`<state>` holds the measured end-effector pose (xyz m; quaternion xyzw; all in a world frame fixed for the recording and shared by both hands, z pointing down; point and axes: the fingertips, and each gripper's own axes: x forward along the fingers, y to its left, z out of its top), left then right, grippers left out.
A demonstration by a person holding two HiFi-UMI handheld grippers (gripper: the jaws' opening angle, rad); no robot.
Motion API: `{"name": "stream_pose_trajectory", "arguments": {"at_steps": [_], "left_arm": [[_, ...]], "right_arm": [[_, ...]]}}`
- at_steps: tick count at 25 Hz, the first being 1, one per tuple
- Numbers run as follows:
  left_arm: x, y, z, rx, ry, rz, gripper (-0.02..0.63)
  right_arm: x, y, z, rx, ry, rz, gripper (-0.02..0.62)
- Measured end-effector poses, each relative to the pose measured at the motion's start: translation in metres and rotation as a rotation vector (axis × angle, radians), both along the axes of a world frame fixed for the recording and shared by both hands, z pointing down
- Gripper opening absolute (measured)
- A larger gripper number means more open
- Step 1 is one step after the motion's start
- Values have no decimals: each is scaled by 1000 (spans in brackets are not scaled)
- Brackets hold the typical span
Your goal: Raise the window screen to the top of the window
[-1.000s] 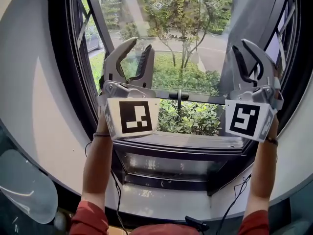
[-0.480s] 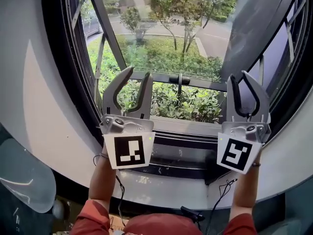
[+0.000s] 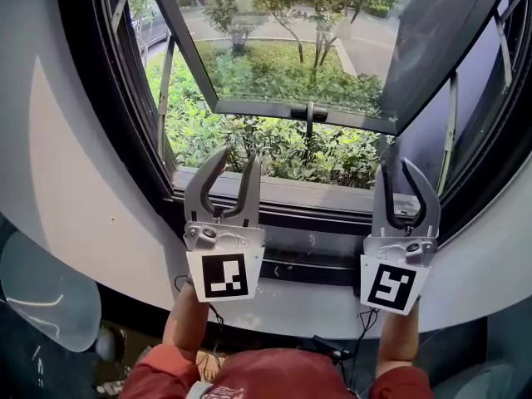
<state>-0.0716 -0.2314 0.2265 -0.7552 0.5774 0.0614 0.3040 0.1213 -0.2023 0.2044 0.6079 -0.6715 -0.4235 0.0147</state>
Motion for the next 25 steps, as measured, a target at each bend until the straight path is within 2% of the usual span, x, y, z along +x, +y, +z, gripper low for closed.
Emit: {"name": "stream_pose_trajectory", "arguments": {"at_steps": [7, 15, 21, 25], "left_arm": [[3, 2, 55, -107, -16, 9, 114], [7, 12, 126, -245, -26, 63, 114], [3, 15, 152, -268, 20, 77, 114], [0, 19, 175, -321, 65, 75, 114]], "right_arm": [[1, 2, 67, -126, -82, -68, 107], [2, 5, 141, -291, -152, -84, 107], [7, 7, 182, -383, -244, -66, 107], [16, 13, 207, -438, -302, -39, 107]]}}
